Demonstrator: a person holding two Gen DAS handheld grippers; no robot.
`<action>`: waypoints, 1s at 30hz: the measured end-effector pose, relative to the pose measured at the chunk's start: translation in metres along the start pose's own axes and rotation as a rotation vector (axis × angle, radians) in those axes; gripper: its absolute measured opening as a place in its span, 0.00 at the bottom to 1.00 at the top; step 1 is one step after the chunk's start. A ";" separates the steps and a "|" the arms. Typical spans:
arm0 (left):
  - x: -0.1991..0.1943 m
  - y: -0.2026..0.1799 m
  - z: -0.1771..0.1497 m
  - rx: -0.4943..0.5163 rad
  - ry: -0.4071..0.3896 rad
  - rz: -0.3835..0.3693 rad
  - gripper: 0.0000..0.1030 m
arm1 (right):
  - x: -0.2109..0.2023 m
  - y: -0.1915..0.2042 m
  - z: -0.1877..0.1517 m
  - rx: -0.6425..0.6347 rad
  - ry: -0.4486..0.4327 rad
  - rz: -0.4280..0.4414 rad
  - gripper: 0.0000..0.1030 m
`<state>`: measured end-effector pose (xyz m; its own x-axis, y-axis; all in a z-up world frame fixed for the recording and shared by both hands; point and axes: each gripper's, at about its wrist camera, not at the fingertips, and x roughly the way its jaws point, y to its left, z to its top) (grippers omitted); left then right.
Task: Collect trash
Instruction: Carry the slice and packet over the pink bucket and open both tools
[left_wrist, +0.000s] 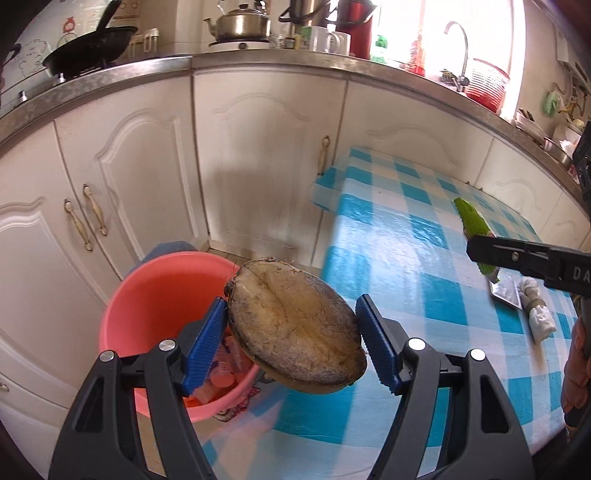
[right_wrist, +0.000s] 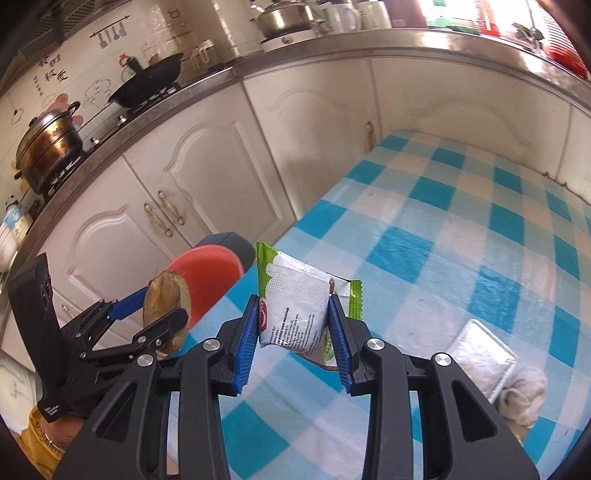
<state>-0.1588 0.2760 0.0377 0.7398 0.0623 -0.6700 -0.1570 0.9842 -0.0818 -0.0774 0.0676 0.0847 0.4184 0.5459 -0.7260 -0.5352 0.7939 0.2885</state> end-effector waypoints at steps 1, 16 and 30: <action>0.000 0.004 0.000 -0.003 -0.002 0.012 0.70 | 0.002 0.006 0.001 -0.009 0.005 0.007 0.37; 0.021 0.080 -0.007 -0.078 0.025 0.184 0.70 | 0.056 0.104 0.016 -0.199 0.101 0.113 0.37; 0.056 0.111 -0.025 -0.113 0.103 0.233 0.70 | 0.123 0.146 0.014 -0.284 0.204 0.133 0.37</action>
<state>-0.1512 0.3847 -0.0273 0.6057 0.2616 -0.7515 -0.3912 0.9203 0.0050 -0.0933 0.2541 0.0465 0.1916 0.5517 -0.8118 -0.7694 0.5979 0.2247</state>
